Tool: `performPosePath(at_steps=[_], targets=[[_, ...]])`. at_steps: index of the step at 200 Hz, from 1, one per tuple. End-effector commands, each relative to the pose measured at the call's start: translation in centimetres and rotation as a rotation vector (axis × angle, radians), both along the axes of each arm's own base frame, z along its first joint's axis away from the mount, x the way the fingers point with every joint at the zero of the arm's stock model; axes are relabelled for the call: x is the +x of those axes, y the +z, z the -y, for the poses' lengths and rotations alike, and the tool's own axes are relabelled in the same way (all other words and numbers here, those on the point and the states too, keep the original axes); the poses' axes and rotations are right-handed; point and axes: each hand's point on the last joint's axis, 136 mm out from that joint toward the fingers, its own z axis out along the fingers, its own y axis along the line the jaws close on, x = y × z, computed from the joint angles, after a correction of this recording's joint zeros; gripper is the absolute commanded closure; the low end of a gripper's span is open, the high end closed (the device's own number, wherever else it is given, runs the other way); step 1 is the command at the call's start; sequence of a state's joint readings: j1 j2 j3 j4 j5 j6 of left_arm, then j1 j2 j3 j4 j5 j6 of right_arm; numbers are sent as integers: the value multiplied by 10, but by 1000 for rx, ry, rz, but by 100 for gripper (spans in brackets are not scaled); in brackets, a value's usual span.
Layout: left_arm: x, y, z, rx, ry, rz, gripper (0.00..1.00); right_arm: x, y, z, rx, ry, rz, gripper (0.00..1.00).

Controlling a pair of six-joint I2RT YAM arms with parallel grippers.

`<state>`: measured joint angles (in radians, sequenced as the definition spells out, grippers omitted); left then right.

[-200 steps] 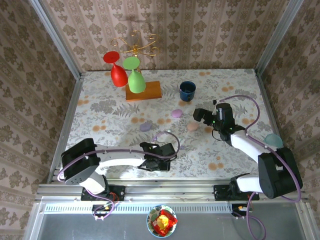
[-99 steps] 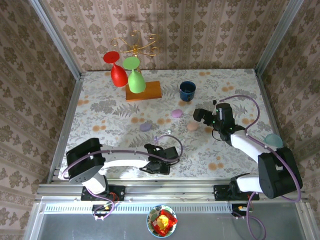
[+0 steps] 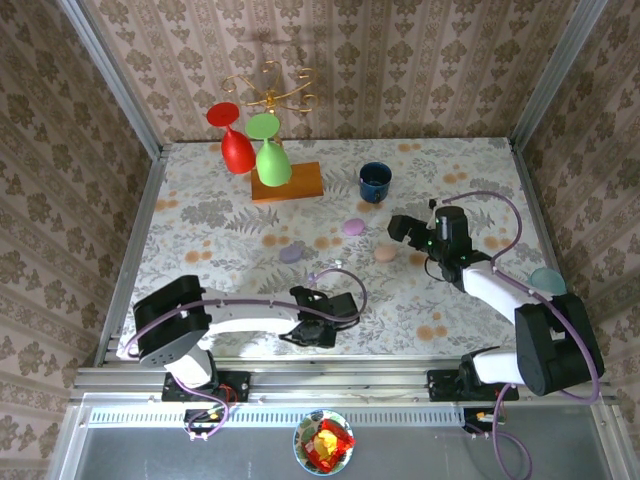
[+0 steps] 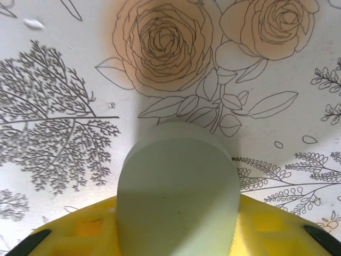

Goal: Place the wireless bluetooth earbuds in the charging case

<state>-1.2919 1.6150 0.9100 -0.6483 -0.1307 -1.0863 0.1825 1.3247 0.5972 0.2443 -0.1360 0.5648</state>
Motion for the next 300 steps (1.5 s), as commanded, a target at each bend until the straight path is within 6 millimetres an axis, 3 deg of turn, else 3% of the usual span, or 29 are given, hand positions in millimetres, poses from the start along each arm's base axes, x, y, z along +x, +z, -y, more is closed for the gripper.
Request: performPosePath(at_steps=[1, 39, 83, 119, 149, 194, 231, 300], targets=[[22, 28, 6, -18, -83, 90, 63, -1, 9, -2, 96, -10, -16, 0], [47, 57, 30, -194, -252, 159, 62, -16, 16, -23, 195, 109, -99, 0], [76, 89, 44, -361, -514, 219, 66, -50, 20, -52, 328, 272, -237, 6], [89, 105, 50, -362, -812, 369, 70, -81, 29, -75, 466, 414, -296, 14], [101, 113, 55, -364, -933, 456, 72, -103, 28, -91, 511, 517, -338, 20], [97, 131, 64, -426, -1025, 558, 73, -121, 31, -119, 513, 649, -345, 30], [96, 134, 65, -449, -1025, 581, 74, -137, 35, -146, 490, 776, -347, 36], [90, 133, 61, -464, -1019, 580, 74, -136, 45, -155, 492, 798, -297, 40]])
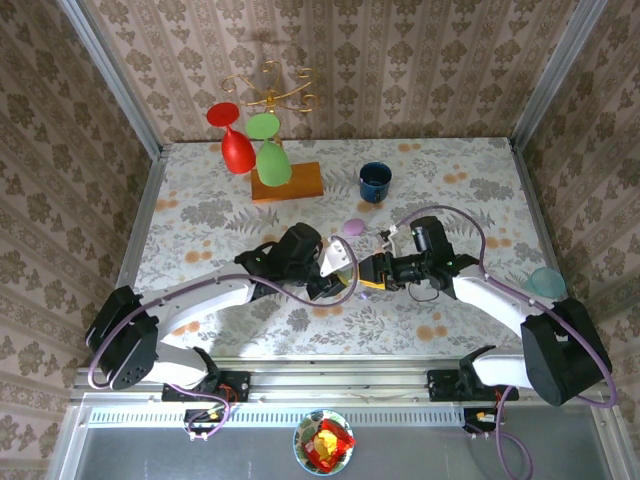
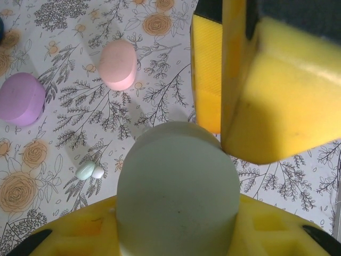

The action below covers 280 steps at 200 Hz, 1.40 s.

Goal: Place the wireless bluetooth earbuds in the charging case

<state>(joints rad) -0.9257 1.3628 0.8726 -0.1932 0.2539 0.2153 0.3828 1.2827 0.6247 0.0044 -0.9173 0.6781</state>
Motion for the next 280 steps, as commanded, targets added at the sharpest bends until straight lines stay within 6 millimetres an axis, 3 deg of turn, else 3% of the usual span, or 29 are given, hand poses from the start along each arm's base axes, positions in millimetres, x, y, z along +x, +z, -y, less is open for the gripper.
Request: performPosePath(at_steps=[1, 51, 81, 152, 195, 212, 232, 261, 280], targets=[[-4, 12, 1, -45, -33, 28, 74, 4, 22, -6, 48, 22, 67, 40], [-5, 11, 5, -51, -64, 47, 74, 11, 31, -15, 72, 39, 82, 41], [-3, 14, 6, -53, -64, 60, 74, 8, 25, -19, 63, 67, 70, 43], [-1, 16, 10, -66, -65, 73, 73, 13, 17, -21, 51, 60, 30, 57], [7, 17, 10, -72, -33, 105, 72, 15, 26, -22, 69, 62, 40, 77], [12, 18, 9, -83, -13, 127, 64, 19, 31, -18, 67, 35, 62, 80], [15, 26, 8, -127, 15, 143, 41, 25, 40, -11, 89, -5, 73, 82], [18, 60, 5, -332, 59, 115, 25, 41, 65, -1, 167, -79, 95, 83], [30, 80, -7, -468, 125, 115, 14, 54, 84, 6, 231, -128, 91, 84]])
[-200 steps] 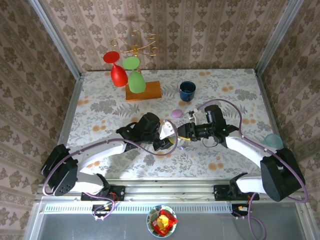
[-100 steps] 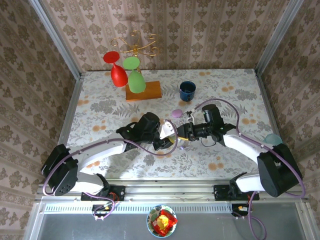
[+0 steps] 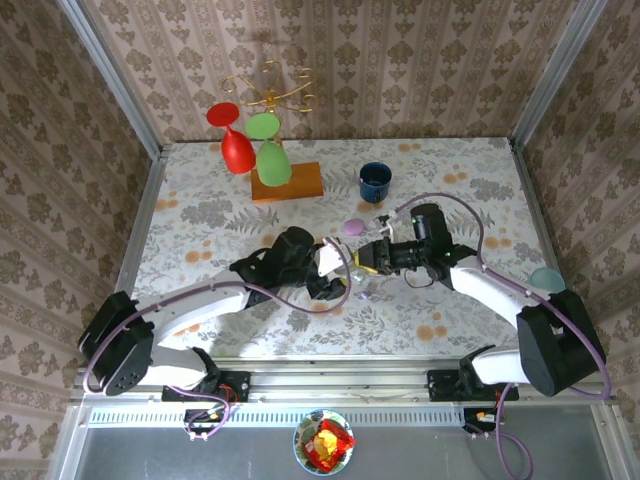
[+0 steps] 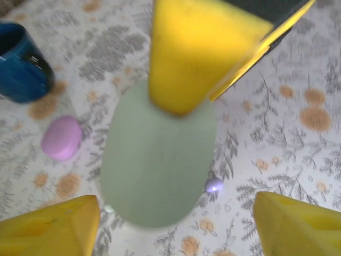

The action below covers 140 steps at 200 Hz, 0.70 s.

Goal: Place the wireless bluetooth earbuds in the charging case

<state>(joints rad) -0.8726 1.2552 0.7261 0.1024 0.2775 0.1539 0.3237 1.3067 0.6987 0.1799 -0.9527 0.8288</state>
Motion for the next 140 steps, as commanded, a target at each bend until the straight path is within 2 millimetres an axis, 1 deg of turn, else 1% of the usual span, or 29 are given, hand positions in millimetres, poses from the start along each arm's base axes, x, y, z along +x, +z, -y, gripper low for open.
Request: performPosePath(at_steps=[1, 10, 22, 48, 66, 78, 88, 108, 116, 118, 119, 122, 140], targets=[[13, 48, -4, -248, 50, 16, 13, 13, 37, 6, 113, -46, 29, 84], [21, 57, -12, -306, 87, 22, 4, 18, 46, 8, 146, -60, 22, 86], [28, 65, -19, -359, 106, 31, 0, 24, 56, 10, 187, -69, 9, 87], [31, 77, -24, -429, 62, 75, 0, 31, 80, 10, 274, -76, 7, 89], [29, 91, -27, -516, 21, 145, 0, 32, 97, 9, 330, -71, 11, 90], [26, 97, -24, -550, -26, 177, 0, 35, 101, 9, 349, -78, -1, 90], [25, 98, -23, -554, -56, 194, 0, 37, 105, 9, 367, -80, -7, 91], [27, 105, -24, -569, -85, 239, 0, 38, 116, 8, 423, -71, -10, 91], [31, 108, -25, -580, -87, 254, 0, 38, 124, 9, 454, -72, 0, 90], [28, 108, -24, -582, -110, 253, 0, 37, 127, 10, 462, -71, 10, 90], [27, 108, -24, -584, -114, 254, 0, 40, 123, 9, 463, -73, -3, 90], [28, 109, -25, -590, -119, 257, 1, 42, 122, 9, 471, -75, -12, 90], [34, 117, -28, -643, -143, 262, 5, 43, 131, 8, 526, -66, -11, 89]])
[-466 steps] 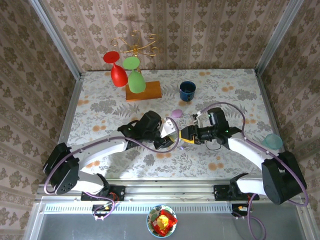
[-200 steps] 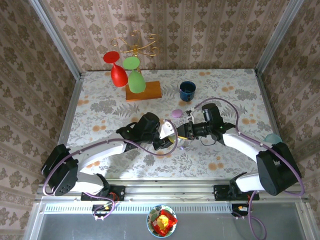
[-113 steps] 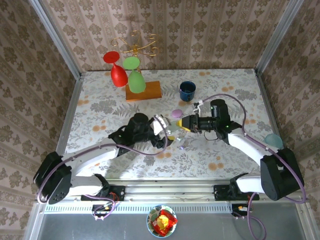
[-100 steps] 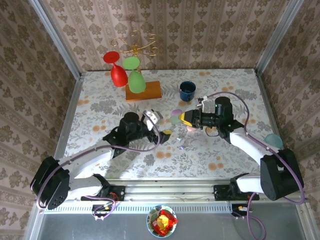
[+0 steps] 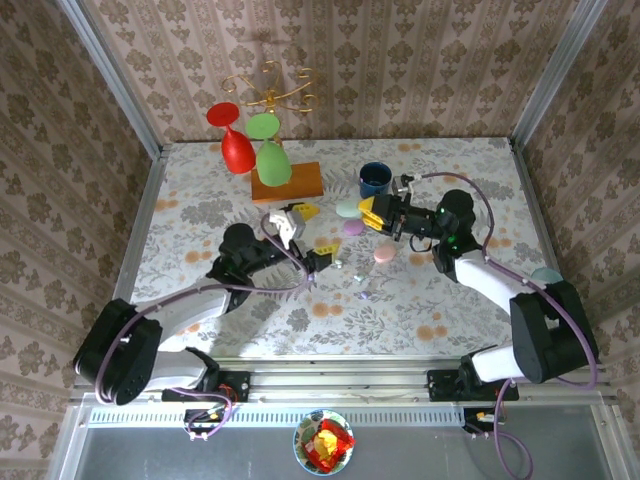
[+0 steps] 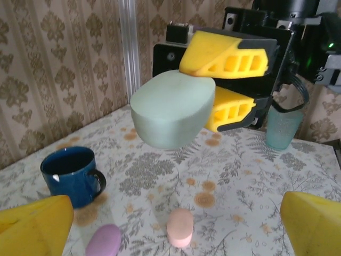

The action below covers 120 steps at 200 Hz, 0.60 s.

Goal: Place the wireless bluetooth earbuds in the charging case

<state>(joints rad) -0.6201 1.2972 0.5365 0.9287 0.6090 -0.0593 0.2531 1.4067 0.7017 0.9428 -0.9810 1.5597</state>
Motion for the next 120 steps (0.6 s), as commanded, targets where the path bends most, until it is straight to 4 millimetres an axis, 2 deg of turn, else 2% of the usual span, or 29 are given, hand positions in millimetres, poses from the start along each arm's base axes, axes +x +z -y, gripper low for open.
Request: performPosePath(at_steps=[1, 31, 77, 120], targets=[[-5, 33, -3, -113, -91, 99, 5, -4, 37, -1, 120, 34, 65, 89], [0, 39, 4, -152, -163, 101, 17, -5, 40, -4, 151, 46, 65, 89], [2, 47, 17, -162, -193, 124, 19, -15, 48, -17, 149, 92, 105, 90], [-4, 53, 26, -162, -242, 143, 26, -19, 56, -22, 153, 117, 121, 91]])
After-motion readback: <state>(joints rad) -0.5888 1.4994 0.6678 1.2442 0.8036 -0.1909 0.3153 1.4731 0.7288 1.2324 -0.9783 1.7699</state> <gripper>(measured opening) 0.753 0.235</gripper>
